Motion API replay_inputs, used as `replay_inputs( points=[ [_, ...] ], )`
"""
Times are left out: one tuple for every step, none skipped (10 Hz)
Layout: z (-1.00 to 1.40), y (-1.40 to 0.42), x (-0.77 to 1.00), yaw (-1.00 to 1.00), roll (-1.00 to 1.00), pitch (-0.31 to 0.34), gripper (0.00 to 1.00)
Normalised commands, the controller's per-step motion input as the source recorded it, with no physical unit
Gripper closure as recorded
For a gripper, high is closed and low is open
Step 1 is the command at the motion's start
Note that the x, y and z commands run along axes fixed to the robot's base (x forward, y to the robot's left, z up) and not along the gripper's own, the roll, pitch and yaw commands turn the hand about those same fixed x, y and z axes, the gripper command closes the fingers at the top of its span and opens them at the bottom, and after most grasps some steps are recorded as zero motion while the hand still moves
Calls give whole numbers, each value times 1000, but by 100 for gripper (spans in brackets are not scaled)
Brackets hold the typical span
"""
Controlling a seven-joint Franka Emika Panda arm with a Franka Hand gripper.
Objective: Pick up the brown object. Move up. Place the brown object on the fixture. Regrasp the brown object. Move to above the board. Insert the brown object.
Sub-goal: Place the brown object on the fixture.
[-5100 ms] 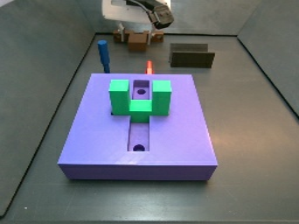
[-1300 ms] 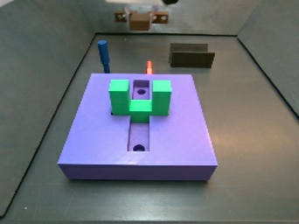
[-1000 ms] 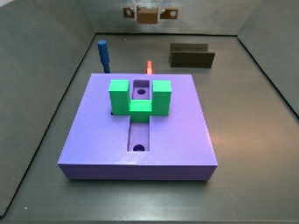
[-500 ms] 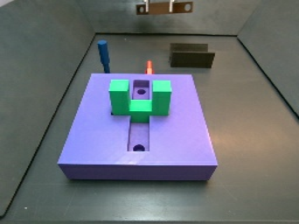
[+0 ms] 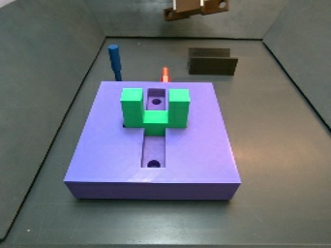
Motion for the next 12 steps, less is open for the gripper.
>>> replay_inputs(
  points=[
    [0,-23,514,-246,-1000,-300,100],
    [-151,-314,554,-120,-691,-103,100],
    [-86,-640,483,49,-366,20,100],
    [0,-803,403,51,-203,309,100],
    [51,-691,446,63,-266,494,100],
    [0,-454,534,229,-497,551,100],
    [0,-357,509,343,-577,583,100],
    [0,-349,509,340,-580,591,100],
    [0,-283,497,300,-580,680,100],
    [0,-223,566,226,-543,720,100],
    [-37,-157,634,186,-474,729,100],
    [-223,0,546,163,-529,626,100]
  ],
)
